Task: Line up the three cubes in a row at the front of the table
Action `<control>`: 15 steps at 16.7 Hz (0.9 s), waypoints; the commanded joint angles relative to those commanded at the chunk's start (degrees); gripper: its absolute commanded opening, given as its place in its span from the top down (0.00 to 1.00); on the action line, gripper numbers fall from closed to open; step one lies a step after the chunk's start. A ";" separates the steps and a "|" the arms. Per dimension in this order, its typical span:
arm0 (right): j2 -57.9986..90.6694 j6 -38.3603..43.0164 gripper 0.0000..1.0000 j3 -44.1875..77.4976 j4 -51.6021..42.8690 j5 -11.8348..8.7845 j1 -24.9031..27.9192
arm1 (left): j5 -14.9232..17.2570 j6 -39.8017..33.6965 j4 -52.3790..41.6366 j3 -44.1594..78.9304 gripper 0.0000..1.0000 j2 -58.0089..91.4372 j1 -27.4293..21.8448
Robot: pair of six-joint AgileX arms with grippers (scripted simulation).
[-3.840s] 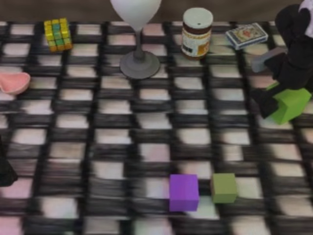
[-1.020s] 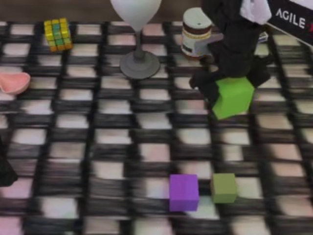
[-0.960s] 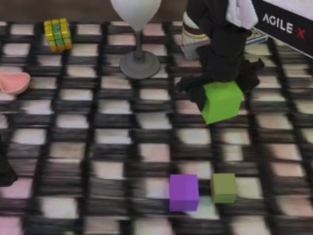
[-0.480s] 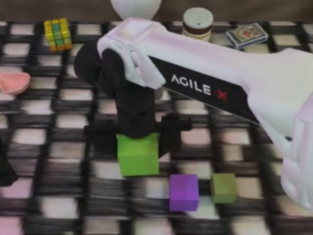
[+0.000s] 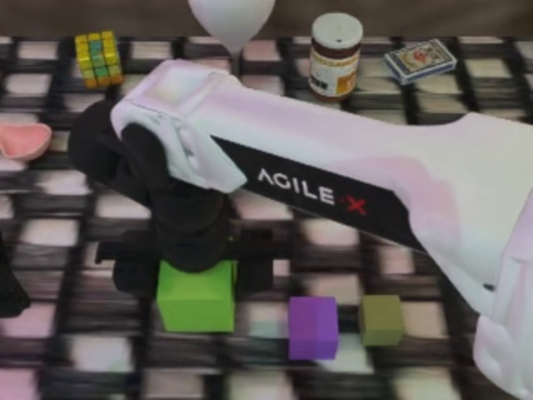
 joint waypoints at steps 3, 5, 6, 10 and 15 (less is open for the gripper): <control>0.17 -0.05 1.00 -1.09 1.04 -0.22 -0.17 | 0.00 0.00 0.00 0.00 0.00 0.00 0.00; 0.40 -0.10 1.00 -4.06 4.48 -0.38 0.02 | 0.00 0.00 0.00 0.00 0.00 0.00 0.00; 0.62 -0.08 1.00 -5.96 6.94 -0.38 0.10 | 0.00 0.00 0.00 0.00 0.00 0.00 0.00; 1.69 0.24 1.00 -12.40 14.19 -0.02 0.25 | 0.00 0.00 0.00 0.00 0.00 0.00 0.00; 1.81 0.30 0.92 -12.73 14.54 0.02 0.28 | 0.00 0.00 0.00 0.00 0.00 0.00 0.00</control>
